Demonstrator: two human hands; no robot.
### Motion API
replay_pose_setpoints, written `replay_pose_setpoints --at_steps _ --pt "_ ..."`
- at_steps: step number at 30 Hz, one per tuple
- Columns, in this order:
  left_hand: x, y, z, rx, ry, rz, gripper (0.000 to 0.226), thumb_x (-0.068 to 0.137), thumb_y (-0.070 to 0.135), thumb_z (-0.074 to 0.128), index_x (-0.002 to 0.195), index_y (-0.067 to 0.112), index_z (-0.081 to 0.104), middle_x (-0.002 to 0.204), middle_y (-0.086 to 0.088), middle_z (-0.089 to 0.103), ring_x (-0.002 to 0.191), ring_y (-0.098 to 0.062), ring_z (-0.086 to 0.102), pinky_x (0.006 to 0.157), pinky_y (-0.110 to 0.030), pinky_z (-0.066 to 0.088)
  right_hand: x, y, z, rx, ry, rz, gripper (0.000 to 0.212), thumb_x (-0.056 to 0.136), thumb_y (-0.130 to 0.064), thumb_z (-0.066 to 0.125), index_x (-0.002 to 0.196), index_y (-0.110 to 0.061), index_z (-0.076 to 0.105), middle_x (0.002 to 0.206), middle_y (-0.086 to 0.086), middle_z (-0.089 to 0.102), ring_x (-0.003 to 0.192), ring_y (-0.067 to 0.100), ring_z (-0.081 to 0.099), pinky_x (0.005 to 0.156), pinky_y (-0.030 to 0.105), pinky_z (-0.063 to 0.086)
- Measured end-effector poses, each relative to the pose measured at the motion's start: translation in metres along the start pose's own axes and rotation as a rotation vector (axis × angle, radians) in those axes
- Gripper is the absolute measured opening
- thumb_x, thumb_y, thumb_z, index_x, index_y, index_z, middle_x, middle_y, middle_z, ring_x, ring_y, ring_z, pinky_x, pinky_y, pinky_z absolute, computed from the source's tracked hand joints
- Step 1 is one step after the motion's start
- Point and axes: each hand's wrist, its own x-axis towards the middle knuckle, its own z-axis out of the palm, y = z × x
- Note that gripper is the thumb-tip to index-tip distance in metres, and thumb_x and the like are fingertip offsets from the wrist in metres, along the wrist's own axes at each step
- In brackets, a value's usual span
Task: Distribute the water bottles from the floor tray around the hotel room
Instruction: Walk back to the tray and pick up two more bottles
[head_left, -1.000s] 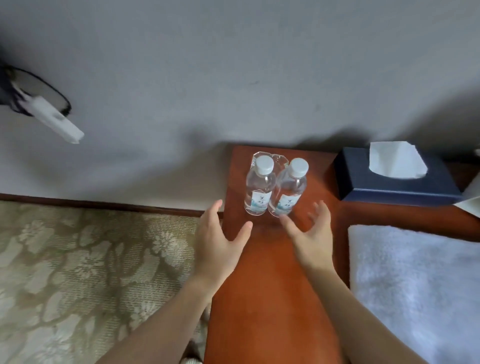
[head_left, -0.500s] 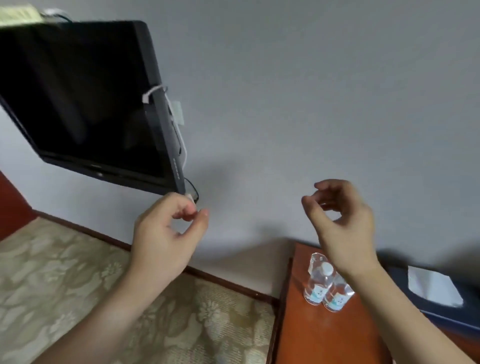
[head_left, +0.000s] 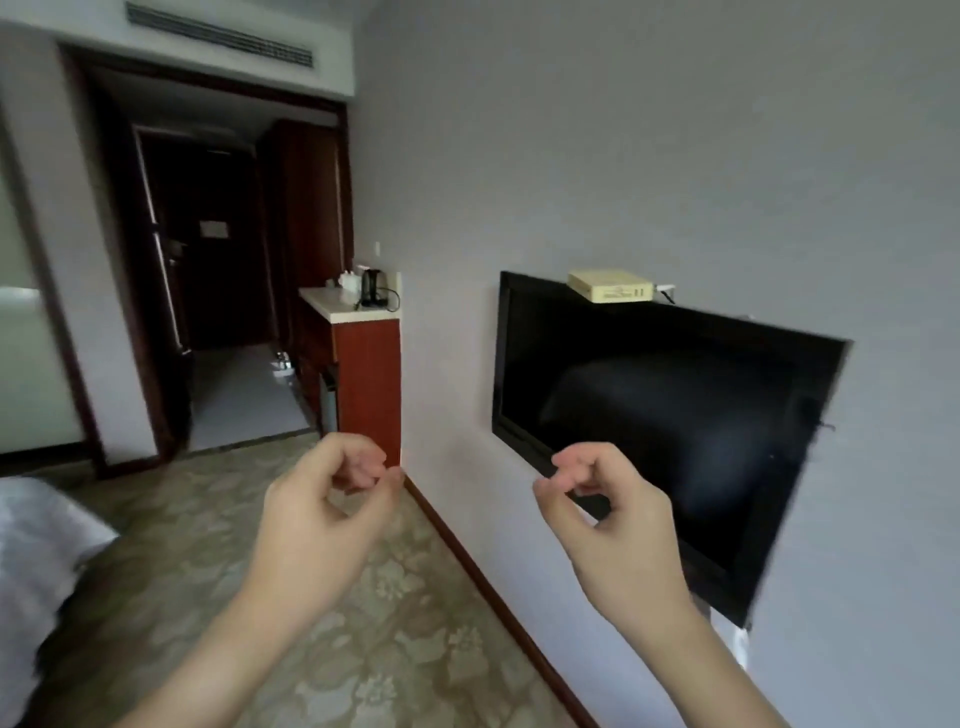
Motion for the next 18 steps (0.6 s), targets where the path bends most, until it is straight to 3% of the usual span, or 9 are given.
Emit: replay_pose_setpoints --at_steps 7,14,18 --pt "0.067 -0.080 -0.098 0.019 0.172 -0.022 0.012 0.078 0.035 0.067 0.079 0.026 0.058 0.082 0.006 0.064 0.075 -0.014 0.061 0.076 -0.029 0.050 0.063 -0.044 0.149 0.055 -0.109 -0.121 0.015 0.079 -0.037 0.068 0.090 -0.043 0.058 0.090 -0.026 0.066 0.091 -0.001 0.061 0.085 0.023 0.049" --pt "0.126 -0.140 -0.142 0.038 0.206 -0.054 0.015 0.078 0.040 0.067 0.081 0.027 0.061 0.081 0.003 0.066 0.075 -0.011 0.062 0.078 -0.031 0.050 0.124 -0.054 0.254 0.177 -0.199 -0.153 0.020 0.081 -0.025 0.073 0.093 -0.034 0.060 0.086 -0.026 0.068 0.089 -0.006 0.061 0.076 0.005 0.042" --pt "0.165 -0.182 -0.144 0.080 0.207 -0.082 0.020 0.074 0.043 0.065 0.082 0.026 0.060 0.084 0.005 0.065 0.077 -0.012 0.063 0.078 -0.032 0.050 0.163 -0.038 0.315 0.240 -0.272 -0.155 0.021 0.080 -0.028 0.074 0.094 -0.035 0.061 0.089 -0.023 0.068 0.090 -0.004 0.062 0.078 0.008 0.043"
